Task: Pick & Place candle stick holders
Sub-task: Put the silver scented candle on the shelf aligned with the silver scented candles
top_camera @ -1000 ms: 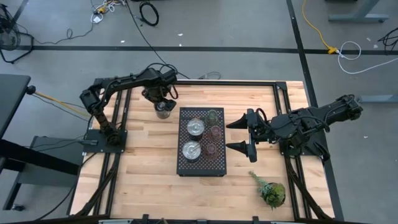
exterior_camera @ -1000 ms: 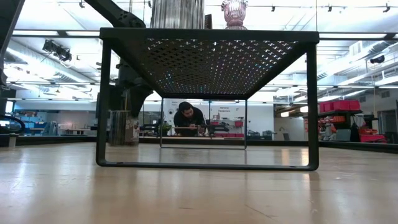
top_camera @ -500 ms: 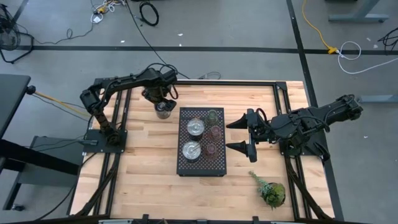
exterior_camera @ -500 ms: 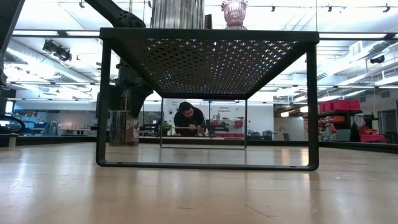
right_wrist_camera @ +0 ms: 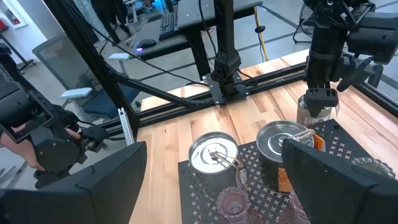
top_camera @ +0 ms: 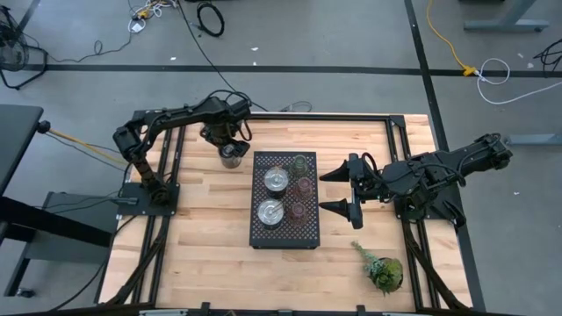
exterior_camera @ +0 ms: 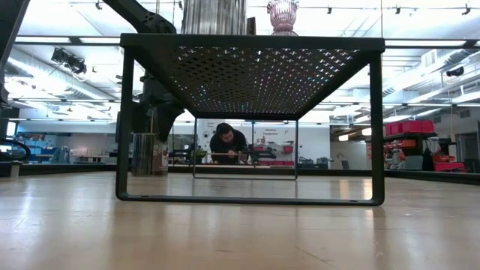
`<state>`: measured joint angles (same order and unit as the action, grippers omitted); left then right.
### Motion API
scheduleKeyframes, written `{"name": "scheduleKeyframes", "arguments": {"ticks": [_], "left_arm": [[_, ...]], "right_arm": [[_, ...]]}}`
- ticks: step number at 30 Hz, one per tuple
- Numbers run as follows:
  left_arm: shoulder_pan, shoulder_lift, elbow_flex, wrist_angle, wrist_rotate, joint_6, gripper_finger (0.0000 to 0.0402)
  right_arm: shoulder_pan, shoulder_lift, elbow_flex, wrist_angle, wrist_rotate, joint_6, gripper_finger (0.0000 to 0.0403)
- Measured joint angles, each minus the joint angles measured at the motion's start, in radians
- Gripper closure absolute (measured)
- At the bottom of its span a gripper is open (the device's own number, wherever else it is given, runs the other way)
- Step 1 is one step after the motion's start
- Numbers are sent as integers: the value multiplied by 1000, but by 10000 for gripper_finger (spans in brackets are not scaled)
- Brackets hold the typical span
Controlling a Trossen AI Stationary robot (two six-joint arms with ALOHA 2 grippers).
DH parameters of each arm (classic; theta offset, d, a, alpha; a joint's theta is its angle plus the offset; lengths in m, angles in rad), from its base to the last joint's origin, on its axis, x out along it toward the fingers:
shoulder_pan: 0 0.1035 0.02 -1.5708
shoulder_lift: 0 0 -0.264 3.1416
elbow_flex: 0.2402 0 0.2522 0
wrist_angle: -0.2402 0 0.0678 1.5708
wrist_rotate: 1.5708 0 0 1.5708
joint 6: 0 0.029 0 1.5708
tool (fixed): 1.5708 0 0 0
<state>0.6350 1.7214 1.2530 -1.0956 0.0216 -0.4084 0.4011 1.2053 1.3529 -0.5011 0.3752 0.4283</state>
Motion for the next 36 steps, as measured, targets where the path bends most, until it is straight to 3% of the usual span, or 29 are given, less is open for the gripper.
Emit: {"name": "scheduleKeyframes", "arguments": {"ticks": [11, 26, 36], "left_arm": [[0, 2, 54, -146, 8, 25, 43], [-24, 1, 433, -463, 34, 38, 43], [-112, -11, 683, -479, 112, -69, 43]], "right_arm": [[0, 0, 0, 0, 0, 0, 34], [0, 0, 0, 0, 0, 0, 34], [0, 0, 0, 0, 0, 0, 34]]}}
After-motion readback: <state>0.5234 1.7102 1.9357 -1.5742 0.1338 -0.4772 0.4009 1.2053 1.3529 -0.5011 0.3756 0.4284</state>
